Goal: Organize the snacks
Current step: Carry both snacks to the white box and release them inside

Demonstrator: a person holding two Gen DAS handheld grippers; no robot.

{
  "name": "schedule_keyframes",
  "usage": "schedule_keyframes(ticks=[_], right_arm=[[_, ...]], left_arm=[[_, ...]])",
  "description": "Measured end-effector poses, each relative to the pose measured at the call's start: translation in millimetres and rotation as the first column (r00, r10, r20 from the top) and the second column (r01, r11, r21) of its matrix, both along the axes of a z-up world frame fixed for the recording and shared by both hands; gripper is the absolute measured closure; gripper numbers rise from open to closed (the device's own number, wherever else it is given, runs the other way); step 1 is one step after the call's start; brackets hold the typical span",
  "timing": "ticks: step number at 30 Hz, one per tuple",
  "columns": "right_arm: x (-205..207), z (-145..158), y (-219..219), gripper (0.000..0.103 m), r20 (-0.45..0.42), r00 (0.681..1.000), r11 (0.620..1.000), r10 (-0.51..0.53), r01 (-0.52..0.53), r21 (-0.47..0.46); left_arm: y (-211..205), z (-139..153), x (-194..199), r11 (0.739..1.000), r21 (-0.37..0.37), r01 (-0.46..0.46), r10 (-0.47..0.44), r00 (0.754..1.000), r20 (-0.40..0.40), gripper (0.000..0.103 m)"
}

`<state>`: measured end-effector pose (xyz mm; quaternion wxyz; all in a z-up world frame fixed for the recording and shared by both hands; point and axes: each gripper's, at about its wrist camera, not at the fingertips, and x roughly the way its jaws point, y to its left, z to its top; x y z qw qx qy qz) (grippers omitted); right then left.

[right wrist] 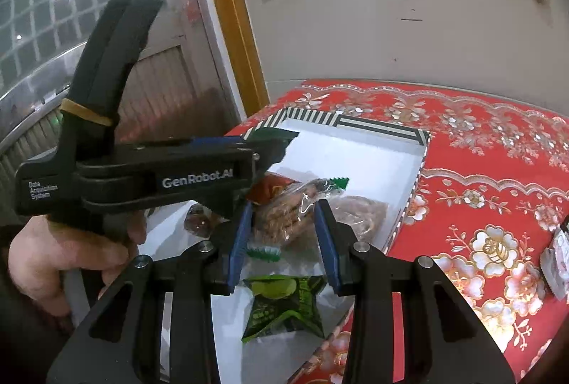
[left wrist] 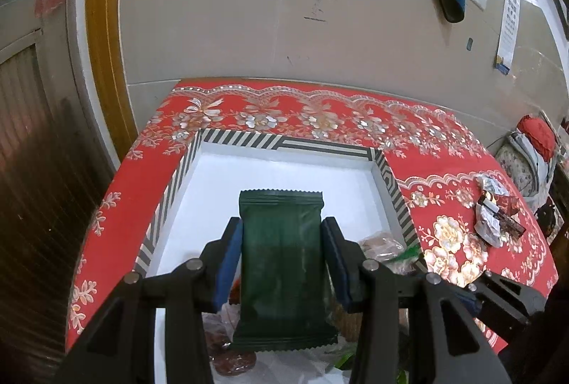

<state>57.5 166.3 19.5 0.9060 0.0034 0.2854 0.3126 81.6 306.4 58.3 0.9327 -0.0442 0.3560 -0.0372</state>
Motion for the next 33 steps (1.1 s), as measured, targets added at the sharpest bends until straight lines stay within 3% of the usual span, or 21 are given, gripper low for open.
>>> schedule_keyframes(ticks=[6, 10, 13, 14, 15, 17, 23, 28, 33], right_arm=[[1, -4, -1, 0.067, -0.021, 1.000, 1.000, 0.011, -0.011, 0.010], [-1, -3, -6, 0.066, -0.017, 1.000, 0.999, 0.007, -0.007, 0.035], [-2, 0, -10, 0.066, -0.007, 1.000, 0.998, -0.003, 0.003, 0.059], [-3, 1, -12, 0.064, -0.001, 1.000, 0.998, -0.006, 0.006, 0.069], [-4, 4, -14, 0.053, 0.012, 1.000, 0.997, -0.016, 0.015, 0.078], [-9, 9, -19, 0.043, 0.050, 0.998, 0.995, -0.035, 0.030, 0.094], [-15, 18, -23, 0.043, 0.115, 0.992, 0.993, -0.055, 0.042, 0.113], [-16, 23, -39, 0.042, 0.103, 0.991, 0.990, -0.086, 0.073, 0.123], [-18, 29, -90, 0.042, 0.113, 0.981, 0.984, -0.157, 0.146, 0.099]], left_arm=[[1, 0, 0, 1.000, 0.009, -0.012, 0.012, 1.000, 0.002, 0.052], [3, 1, 0, 0.999, 0.014, -0.030, 0.030, 0.999, 0.009, 0.029], [4, 2, -1, 0.999, 0.012, -0.037, 0.037, 0.999, 0.016, 0.024], [4, 2, -1, 0.999, 0.013, -0.039, 0.039, 0.999, 0.016, 0.021], [4, 3, -1, 0.999, 0.013, -0.041, 0.041, 0.999, 0.016, 0.020], [8, 6, -3, 0.999, -0.028, -0.040, 0.041, 0.999, 0.032, 0.014], [17, 14, -8, 0.996, -0.059, -0.073, 0.077, 0.995, 0.069, 0.013], [28, 27, -20, 0.985, -0.156, -0.072, 0.098, 0.980, 0.171, 0.013], [5, 40, -32, 0.980, -0.196, 0.043, 0.009, 0.967, 0.255, 0.012]])
